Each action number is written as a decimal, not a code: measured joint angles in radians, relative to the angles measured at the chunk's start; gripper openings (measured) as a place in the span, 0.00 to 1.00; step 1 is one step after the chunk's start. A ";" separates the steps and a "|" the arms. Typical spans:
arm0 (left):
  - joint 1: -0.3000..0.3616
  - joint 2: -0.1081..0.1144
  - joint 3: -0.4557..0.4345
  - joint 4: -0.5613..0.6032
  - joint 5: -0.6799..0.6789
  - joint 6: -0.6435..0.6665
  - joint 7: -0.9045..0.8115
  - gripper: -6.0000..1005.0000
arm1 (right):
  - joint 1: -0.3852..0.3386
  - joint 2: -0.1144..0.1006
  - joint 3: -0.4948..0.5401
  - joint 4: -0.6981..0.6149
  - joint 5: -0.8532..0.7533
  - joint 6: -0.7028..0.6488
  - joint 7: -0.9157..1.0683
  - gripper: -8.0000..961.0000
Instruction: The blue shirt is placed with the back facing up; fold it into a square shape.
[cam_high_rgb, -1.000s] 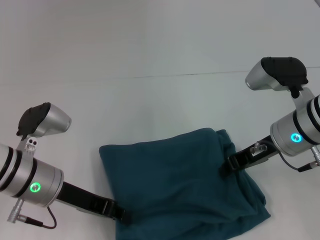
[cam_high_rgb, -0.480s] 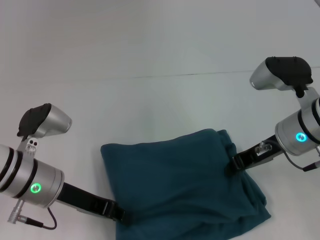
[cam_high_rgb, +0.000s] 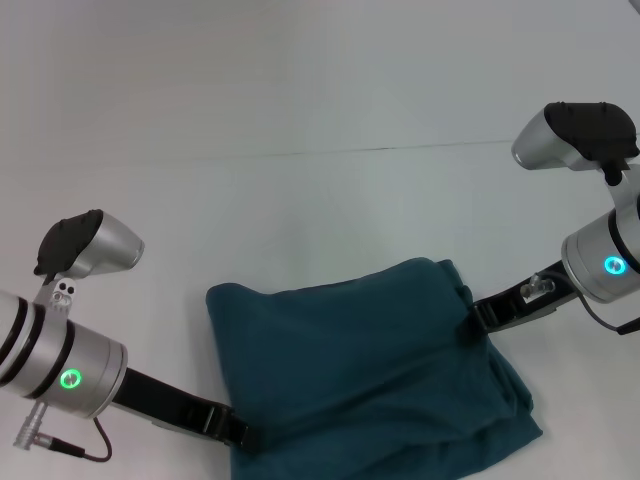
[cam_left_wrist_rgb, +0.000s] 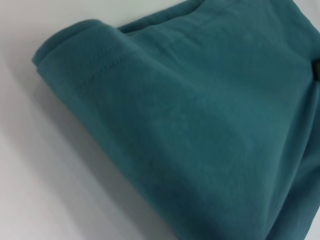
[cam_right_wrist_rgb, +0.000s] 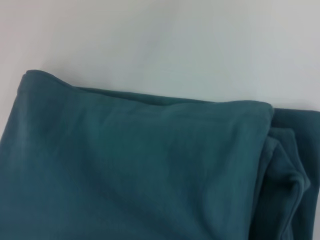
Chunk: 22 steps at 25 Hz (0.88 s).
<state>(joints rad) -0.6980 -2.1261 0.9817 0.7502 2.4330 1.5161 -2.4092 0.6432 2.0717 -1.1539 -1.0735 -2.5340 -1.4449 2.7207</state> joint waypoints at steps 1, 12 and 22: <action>0.000 0.000 0.000 0.000 0.000 0.000 0.000 0.18 | 0.000 0.000 0.000 -0.001 0.000 -0.002 -0.001 0.09; -0.008 0.006 -0.024 0.006 -0.006 0.040 0.022 0.19 | -0.001 -0.001 0.010 -0.018 -0.001 -0.028 -0.008 0.13; -0.019 0.027 -0.158 0.008 -0.009 0.098 0.000 0.38 | 0.005 0.001 0.042 -0.088 -0.001 -0.087 -0.007 0.31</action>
<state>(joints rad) -0.7166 -2.0994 0.8236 0.7583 2.4240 1.6144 -2.4091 0.6477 2.0725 -1.1120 -1.1610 -2.5351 -1.5316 2.7141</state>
